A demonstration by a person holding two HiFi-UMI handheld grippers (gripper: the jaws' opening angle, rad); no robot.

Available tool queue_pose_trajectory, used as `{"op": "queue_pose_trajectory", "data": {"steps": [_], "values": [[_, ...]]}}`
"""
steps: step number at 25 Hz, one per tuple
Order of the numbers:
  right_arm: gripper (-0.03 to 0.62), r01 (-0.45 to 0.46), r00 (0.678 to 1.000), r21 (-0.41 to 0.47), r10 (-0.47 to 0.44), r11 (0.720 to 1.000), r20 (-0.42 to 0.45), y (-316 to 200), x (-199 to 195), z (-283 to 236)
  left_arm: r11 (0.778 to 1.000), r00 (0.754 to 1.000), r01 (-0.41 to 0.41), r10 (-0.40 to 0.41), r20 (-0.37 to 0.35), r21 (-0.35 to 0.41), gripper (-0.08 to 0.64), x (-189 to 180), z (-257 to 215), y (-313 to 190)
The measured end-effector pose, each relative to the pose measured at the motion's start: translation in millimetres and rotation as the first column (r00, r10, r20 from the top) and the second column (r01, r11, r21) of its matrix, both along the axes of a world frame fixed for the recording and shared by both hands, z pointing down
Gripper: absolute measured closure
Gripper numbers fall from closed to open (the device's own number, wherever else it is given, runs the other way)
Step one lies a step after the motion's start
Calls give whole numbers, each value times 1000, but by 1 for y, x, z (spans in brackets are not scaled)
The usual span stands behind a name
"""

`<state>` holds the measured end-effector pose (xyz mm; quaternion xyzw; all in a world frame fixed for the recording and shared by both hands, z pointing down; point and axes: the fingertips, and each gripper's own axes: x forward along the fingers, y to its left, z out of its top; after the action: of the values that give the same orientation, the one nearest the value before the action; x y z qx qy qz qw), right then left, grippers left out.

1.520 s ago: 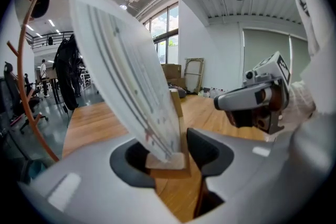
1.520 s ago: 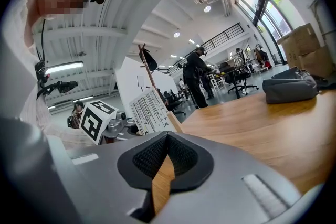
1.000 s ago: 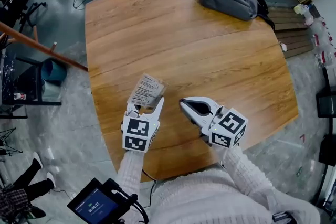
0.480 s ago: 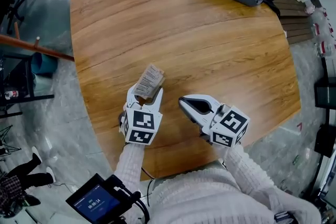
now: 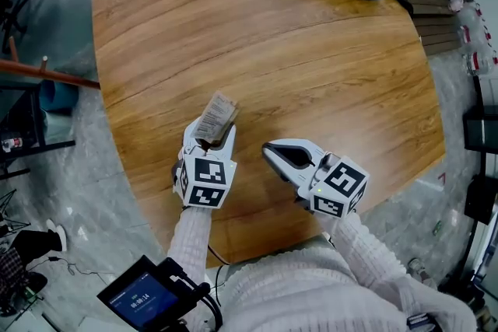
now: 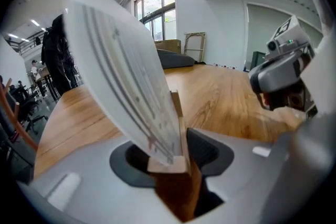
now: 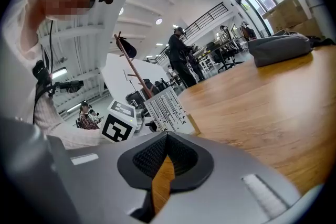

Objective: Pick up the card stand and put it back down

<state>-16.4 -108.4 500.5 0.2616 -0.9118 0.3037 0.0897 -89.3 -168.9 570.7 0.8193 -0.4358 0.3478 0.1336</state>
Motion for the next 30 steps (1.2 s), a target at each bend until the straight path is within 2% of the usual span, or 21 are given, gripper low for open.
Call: {"op": "queue_pose_trajectory", "data": {"steps": [9, 12, 18, 26, 30], "values": [[594, 14, 1000, -7, -14, 1000, -7, 2, -4, 0, 999, 999, 39, -38, -16, 28, 364, -2, -1, -4], [594, 21, 1000, -9, -21, 1000, -9, 4, -6, -1, 997, 997, 59, -57, -49, 41, 364, -3, -9, -5], [594, 22, 1000, 19, -22, 1000, -5, 7, -4, -11, 996, 995, 80, -77, -66, 36, 344, -8, -24, 5], [594, 55, 998, 77, -55, 996, -8, 17, -10, -43, 984, 975, 171, -161, -152, 56, 347, -30, -74, 40], [594, 75, 996, 121, -69, 990, -50, 20, -17, -56, 976, 966, 199, -178, -189, 95, 409, -36, -104, 55]]}}
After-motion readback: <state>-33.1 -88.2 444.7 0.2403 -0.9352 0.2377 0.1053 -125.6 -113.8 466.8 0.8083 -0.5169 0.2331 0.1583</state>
